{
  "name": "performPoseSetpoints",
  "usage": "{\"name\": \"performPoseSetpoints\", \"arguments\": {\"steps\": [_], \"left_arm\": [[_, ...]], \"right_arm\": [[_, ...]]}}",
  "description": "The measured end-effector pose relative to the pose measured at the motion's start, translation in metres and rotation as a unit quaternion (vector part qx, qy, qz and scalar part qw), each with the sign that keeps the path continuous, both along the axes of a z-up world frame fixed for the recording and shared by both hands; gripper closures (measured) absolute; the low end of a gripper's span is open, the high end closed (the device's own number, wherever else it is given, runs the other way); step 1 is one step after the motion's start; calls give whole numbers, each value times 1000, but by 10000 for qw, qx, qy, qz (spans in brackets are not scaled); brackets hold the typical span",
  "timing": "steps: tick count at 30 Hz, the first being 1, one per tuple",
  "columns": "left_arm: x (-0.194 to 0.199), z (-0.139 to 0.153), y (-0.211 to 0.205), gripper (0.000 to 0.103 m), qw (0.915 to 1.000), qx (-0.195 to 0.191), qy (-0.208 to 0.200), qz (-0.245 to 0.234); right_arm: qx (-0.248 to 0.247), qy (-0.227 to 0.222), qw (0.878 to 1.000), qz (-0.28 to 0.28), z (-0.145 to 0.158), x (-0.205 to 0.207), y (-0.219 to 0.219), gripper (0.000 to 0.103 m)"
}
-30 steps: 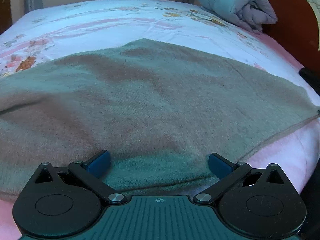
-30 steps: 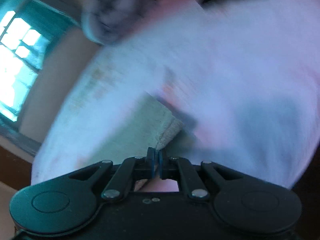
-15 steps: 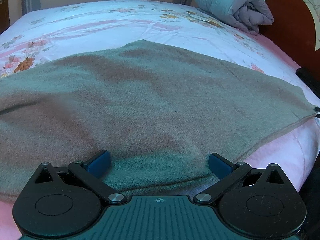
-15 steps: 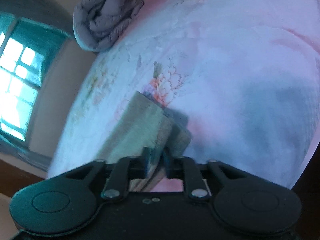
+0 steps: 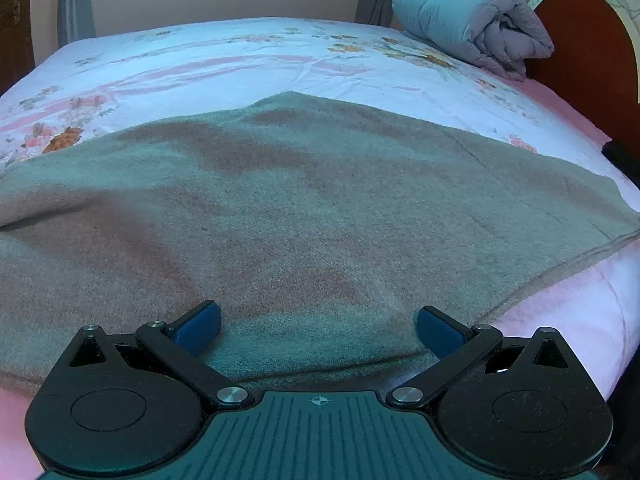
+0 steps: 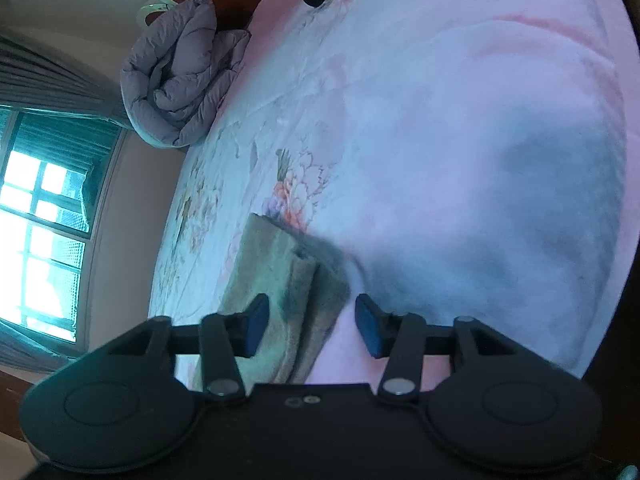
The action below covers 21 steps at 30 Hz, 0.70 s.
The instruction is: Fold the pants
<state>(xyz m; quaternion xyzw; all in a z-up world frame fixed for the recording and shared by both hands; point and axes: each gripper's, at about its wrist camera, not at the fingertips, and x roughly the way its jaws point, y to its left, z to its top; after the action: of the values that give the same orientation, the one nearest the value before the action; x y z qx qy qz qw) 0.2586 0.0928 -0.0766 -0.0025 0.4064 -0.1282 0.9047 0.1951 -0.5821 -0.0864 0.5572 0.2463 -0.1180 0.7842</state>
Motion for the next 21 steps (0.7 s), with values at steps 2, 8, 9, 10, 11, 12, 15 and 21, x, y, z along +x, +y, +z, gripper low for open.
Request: {"name": "performPoseSetpoints", "arguments": {"steps": [2, 8, 9, 10, 11, 12, 15, 21], "left_arm": [[0, 0, -1, 0, 10000, 8, 5, 9], [0, 0, -1, 0, 10000, -18, 5, -4], [0, 0, 0, 0, 10000, -44, 0, -5], [-1, 0, 0, 0, 10000, -78, -2, -10], [-1, 0, 1, 0, 10000, -86, -2, -35], [-1, 0, 2, 0, 9999, -76, -3, -68], [-1, 0, 6, 0, 9999, -95, -9, -106], [-6, -3, 4, 0, 9998, -71, -194, -16]], "right_arm": [[-298, 185, 9992, 174, 11, 15, 3, 94], [-1829, -857, 9766, 739, 82, 21, 22, 96], [-1925, -683, 9761, 743, 76, 22, 18, 96], [-1839, -433, 9792, 741, 61, 23, 10, 96], [-1580, -70, 9848, 722, 36, 25, 0, 96], [-1378, 259, 9875, 723, 14, 27, -5, 97], [-1044, -58, 9931, 526, -6, 16, -7, 93], [-1055, -208, 9938, 265, 24, -10, 18, 86]]}}
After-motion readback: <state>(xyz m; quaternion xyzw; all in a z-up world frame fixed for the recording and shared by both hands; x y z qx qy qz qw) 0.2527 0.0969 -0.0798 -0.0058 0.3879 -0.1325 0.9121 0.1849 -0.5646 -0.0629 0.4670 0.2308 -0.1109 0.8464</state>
